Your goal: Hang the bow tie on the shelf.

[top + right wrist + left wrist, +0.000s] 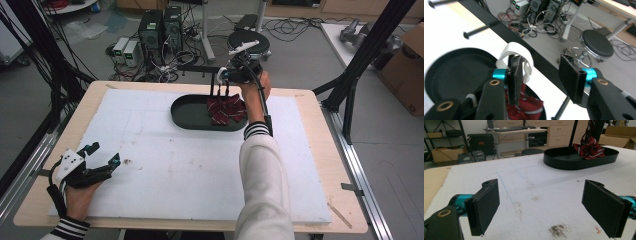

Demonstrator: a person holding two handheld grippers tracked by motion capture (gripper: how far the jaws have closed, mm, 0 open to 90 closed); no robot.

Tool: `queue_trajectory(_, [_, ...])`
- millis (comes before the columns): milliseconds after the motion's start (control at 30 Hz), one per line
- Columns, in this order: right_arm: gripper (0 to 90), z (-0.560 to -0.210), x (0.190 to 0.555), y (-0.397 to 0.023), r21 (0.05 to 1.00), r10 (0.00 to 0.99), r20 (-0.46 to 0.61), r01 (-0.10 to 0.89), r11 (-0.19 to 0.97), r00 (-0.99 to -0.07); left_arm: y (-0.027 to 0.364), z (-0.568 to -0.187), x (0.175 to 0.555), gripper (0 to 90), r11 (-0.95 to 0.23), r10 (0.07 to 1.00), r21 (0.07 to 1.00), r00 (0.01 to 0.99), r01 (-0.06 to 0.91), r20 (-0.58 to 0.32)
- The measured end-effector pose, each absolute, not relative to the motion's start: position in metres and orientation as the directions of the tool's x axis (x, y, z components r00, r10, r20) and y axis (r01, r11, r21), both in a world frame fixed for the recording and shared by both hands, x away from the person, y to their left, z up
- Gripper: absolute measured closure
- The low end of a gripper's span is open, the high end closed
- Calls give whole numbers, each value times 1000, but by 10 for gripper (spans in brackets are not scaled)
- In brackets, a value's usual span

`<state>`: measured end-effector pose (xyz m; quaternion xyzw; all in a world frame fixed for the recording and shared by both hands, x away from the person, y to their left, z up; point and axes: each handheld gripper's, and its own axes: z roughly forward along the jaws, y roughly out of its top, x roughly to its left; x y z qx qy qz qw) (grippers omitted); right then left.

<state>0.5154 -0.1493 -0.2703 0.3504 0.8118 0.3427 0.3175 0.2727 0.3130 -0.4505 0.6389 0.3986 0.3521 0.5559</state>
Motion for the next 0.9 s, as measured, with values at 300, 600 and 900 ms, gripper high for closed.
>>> queue_trajectory(300, [372, -273, 516, -151, 742, 763, -339, 342, 576, -551, 313, -451, 273, 151, -64, 901, 991, 433, 115, 8])
queue_trajectory(600, [214, -276, 516, -148, 685, 747, -460, 343, 643, -480, 313, -451, 273, 151, -63, 901, 992, 435, 112, 8])
queue_trajectory(900, [207, -281, 521, -138, 672, 732, -522, 317, 669, -438, 314, -451, 273, 151, -60, 898, 991, 440, 120, 1])
